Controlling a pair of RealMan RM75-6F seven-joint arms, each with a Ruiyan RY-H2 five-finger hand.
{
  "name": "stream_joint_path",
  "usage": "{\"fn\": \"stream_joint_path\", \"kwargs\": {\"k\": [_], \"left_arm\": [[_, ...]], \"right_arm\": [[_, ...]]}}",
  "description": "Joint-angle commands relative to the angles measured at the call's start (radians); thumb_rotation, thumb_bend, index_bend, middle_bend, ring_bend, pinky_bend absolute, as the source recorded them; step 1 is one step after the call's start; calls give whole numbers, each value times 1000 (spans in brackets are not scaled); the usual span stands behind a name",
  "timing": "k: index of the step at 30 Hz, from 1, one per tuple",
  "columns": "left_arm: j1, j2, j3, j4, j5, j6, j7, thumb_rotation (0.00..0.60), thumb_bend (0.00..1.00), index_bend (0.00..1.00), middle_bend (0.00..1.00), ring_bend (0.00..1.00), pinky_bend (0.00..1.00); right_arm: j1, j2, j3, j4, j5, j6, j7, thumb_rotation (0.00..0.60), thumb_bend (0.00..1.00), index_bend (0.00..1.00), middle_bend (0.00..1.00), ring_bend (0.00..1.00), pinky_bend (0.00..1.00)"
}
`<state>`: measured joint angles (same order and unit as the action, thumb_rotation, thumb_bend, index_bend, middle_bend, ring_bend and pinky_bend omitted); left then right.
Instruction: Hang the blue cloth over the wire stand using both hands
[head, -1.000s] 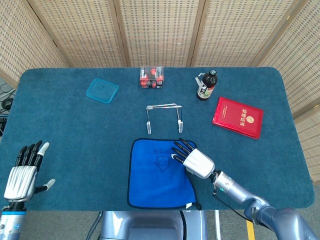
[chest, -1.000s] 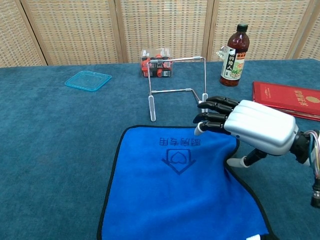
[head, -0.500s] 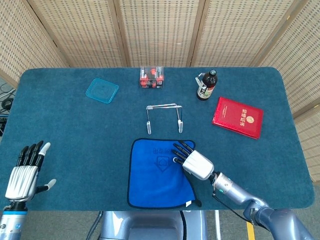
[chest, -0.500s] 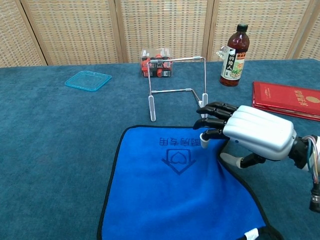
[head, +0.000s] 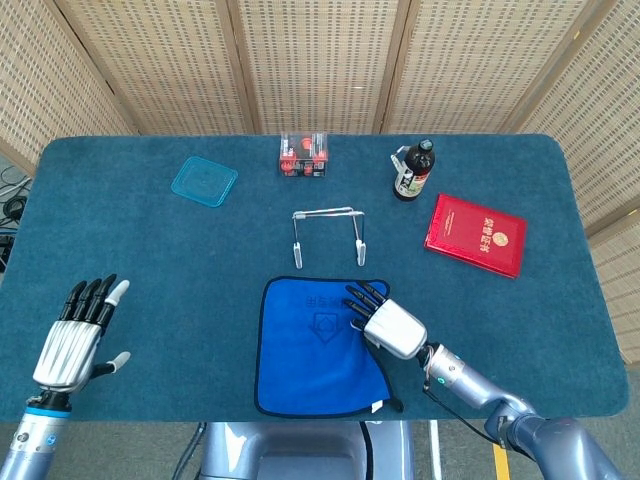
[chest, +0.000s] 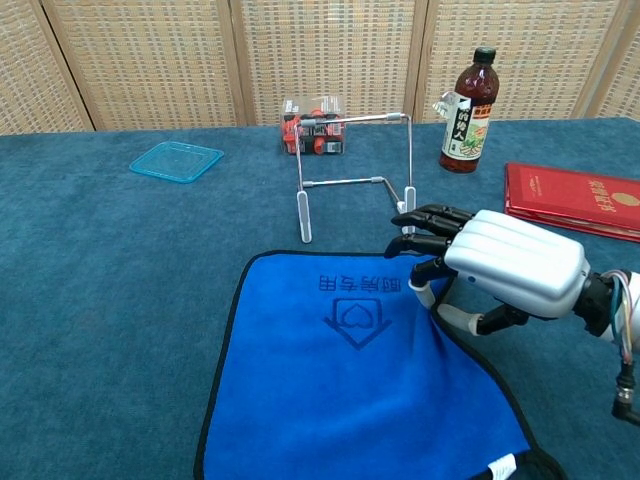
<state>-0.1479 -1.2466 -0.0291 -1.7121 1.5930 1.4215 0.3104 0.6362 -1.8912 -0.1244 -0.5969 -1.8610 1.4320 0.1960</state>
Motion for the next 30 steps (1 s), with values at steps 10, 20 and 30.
{"fn": "stream_joint_path", "kwargs": {"k": [10,20,30], "left_arm": [[-278,-94,17,366,315,-128,-249,600,100,248,0,0,0],[-455,-312,73,832,545,54,-437,600,126,320,0,0,0],[-555,-473,123,1082,579,117,-521,600,155,350,0,0,0]], "right_arm": [[4,9,-2,-16,6,12,14,600,517,616,216,46,82],[5,16,1,-36,18,7,5,600,517,616,216,46,82],[6,13,8,-45,32,-4,1,600,517,616,216,46,82]]}}
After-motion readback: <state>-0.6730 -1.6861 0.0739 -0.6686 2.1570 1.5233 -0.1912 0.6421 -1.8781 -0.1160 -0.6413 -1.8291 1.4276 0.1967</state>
